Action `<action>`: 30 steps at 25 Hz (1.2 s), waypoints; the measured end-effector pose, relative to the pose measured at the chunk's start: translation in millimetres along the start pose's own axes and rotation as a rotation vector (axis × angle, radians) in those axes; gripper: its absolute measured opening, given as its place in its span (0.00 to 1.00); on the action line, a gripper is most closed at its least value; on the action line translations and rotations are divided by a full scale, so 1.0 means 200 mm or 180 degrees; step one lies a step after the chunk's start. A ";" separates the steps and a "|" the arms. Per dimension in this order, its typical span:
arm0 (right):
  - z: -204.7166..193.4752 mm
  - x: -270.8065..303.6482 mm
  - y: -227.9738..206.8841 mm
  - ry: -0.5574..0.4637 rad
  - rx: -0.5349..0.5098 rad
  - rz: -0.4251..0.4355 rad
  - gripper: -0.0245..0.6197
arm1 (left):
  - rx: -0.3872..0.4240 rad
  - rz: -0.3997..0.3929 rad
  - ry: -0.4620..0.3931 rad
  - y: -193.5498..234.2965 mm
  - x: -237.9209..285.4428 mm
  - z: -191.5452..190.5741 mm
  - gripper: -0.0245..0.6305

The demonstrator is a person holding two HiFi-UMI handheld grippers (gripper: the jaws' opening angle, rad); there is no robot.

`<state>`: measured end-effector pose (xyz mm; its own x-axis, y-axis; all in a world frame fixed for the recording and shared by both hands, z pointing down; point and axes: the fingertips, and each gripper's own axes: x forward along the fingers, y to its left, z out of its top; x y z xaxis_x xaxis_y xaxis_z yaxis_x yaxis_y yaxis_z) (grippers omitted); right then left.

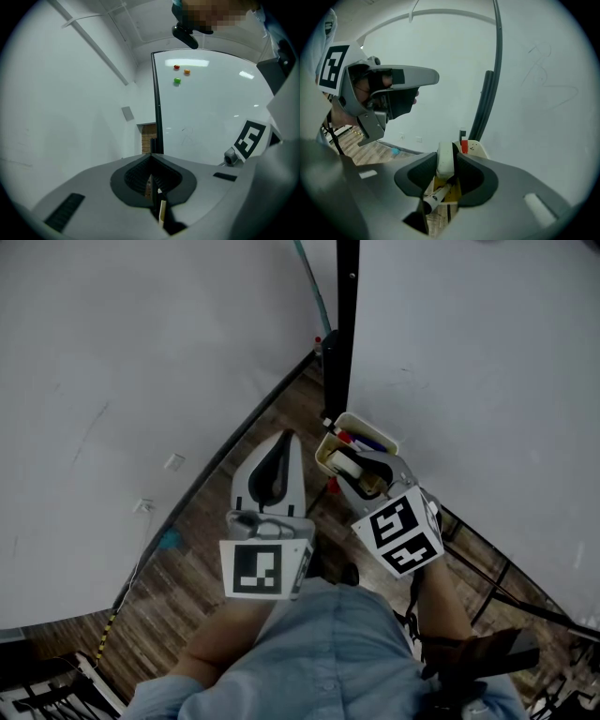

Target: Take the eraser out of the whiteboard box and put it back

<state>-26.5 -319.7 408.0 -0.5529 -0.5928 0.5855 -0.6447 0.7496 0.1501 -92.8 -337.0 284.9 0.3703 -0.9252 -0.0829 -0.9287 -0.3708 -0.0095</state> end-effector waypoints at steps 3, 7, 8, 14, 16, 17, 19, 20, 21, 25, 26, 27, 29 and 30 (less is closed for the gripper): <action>-0.02 0.00 0.00 0.0052 -0.0027 -0.0007 0.25 | 0.0023 0.0002 0.0018 0.00 -0.01 0.00 0.04; -0.04 0.01 0.00 0.0101 -0.0032 -0.0014 0.25 | 0.0012 0.0018 0.0046 -0.01 -0.02 -0.01 0.04; -0.04 0.01 0.00 0.0096 -0.0033 -0.0012 0.25 | 0.0015 0.0028 0.0037 -0.01 -0.02 0.00 0.04; -0.03 0.00 0.00 0.0032 -0.0008 0.0010 0.26 | 0.0052 0.0020 -0.0008 -0.03 -0.03 0.02 0.04; -0.03 -0.02 0.00 0.0016 0.0018 0.0017 0.26 | 0.0053 0.0038 -0.0029 -0.03 -0.04 0.03 0.04; -0.03 -0.02 0.00 0.0002 0.0038 0.0020 0.26 | 0.0057 0.0034 -0.0024 -0.04 -0.04 0.03 0.04; -0.02 -0.04 0.01 -0.0042 0.0064 0.0022 0.26 | 0.0058 0.0018 -0.0026 -0.05 -0.05 0.03 0.04; -0.01 -0.05 0.01 -0.0063 0.0066 0.0017 0.26 | 0.0054 0.0025 -0.0038 -0.05 -0.05 0.04 0.04; 0.00 -0.06 0.01 -0.0086 0.0067 0.0010 0.26 | 0.0055 0.0037 -0.0048 -0.05 -0.06 0.05 0.04; 0.05 -0.13 0.01 -0.0247 0.0141 0.0022 0.25 | 0.0099 0.0055 -0.0082 -0.06 -0.09 0.07 0.04; 0.06 -0.15 0.01 -0.0303 0.0165 0.0017 0.25 | 0.0096 0.0057 -0.0097 -0.06 -0.10 0.08 0.04; 0.08 -0.18 0.01 -0.0363 0.0188 0.0005 0.25 | 0.0090 0.0058 -0.0110 -0.07 -0.11 0.09 0.04; 0.12 -0.23 0.00 -0.0503 0.0248 -0.0032 0.22 | 0.0085 0.0054 -0.0115 -0.08 -0.13 0.09 0.04; 0.14 -0.25 -0.01 -0.0583 0.0288 -0.0059 0.20 | 0.0081 0.0041 -0.0109 -0.09 -0.14 0.09 0.04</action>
<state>-12.4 -298.5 356.3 -0.6219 -0.6562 0.4274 -0.6959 0.7134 0.0827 -86.3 -303.0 268.7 0.3577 -0.9264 -0.1174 -0.9338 -0.3563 -0.0337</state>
